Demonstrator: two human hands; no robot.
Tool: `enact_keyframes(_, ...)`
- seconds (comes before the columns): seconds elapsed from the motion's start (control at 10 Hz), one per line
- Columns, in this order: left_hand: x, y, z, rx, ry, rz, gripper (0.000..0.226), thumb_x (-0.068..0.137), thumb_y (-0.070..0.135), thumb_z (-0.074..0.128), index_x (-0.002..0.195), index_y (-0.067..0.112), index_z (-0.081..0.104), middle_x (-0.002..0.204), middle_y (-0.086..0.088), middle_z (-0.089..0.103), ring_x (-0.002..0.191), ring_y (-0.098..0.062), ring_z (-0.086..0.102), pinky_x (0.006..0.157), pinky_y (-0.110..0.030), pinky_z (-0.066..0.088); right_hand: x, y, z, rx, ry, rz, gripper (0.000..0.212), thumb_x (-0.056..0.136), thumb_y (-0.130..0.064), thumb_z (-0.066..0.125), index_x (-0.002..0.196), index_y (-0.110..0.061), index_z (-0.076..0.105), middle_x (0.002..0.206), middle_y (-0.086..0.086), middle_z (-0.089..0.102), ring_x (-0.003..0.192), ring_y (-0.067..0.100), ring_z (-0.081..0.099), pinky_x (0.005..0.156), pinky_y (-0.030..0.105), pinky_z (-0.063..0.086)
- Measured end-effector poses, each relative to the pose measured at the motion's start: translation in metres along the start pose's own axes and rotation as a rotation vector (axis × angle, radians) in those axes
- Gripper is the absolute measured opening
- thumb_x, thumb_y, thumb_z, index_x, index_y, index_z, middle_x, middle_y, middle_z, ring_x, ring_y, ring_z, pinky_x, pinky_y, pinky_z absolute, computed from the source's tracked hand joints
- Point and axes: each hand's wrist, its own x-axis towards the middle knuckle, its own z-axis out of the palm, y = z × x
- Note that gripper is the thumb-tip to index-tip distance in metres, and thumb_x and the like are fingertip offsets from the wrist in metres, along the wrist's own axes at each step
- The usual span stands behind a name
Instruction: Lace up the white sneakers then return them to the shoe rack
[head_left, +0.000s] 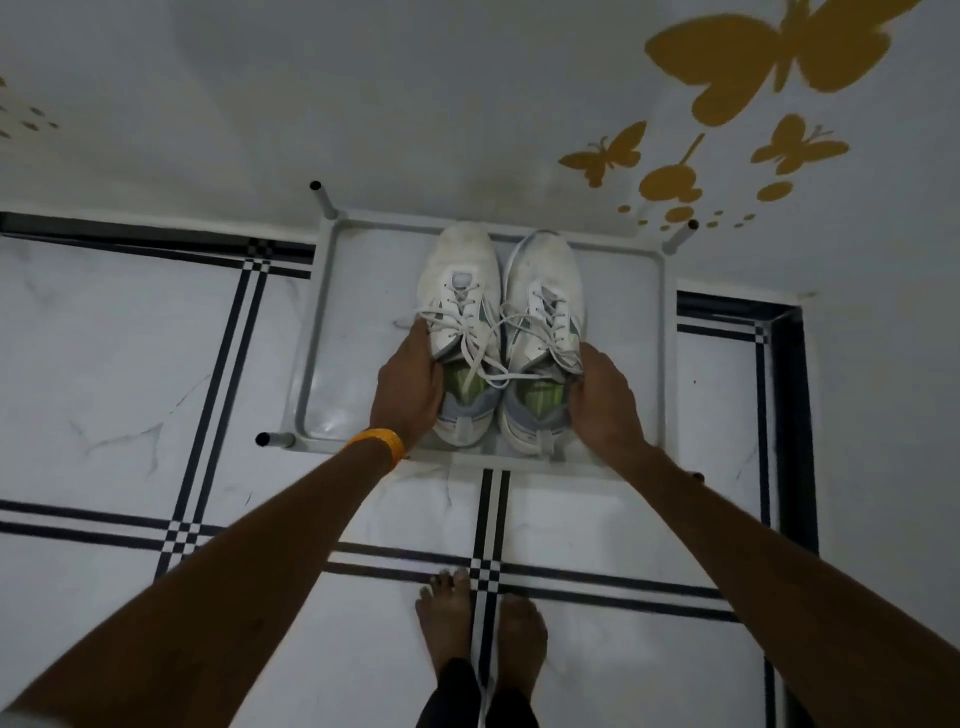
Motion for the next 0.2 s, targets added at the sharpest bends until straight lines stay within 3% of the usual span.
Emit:
enact_keyframes(0.1, 0.002, -0.002, 0.002, 0.026, -0.023, -0.01, 0.058, 0.089, 0.018, 0.044, 0.146, 0.012, 0.032, 0.132, -0.015, 0.06, 0.111, -0.036, 0.061, 0.096, -0.047, 0.052, 0.002, 0.003, 0.002, -0.039, -0.05, 0.004, 0.036, 0.095, -0.014, 0.043, 0.131, -0.011, 0.049, 0.116, 0.015, 0.06, 0.104, 0.031, 0.059, 0.09, 0.045, 0.05)
enact_keyframes(0.2, 0.003, 0.01, -0.01, 0.148, -0.043, -0.038, 0.058, 0.089, 0.041, 0.042, 0.141, 0.017, 0.036, 0.125, -0.011, 0.063, 0.103, -0.033, 0.064, 0.086, -0.048, 0.055, -0.001, -0.005, -0.013, -0.042, -0.106, 0.018, 0.047, 0.093, -0.029, 0.048, 0.137, -0.016, 0.04, 0.119, 0.016, 0.055, 0.106, 0.034, 0.058, 0.087, 0.048, 0.052)
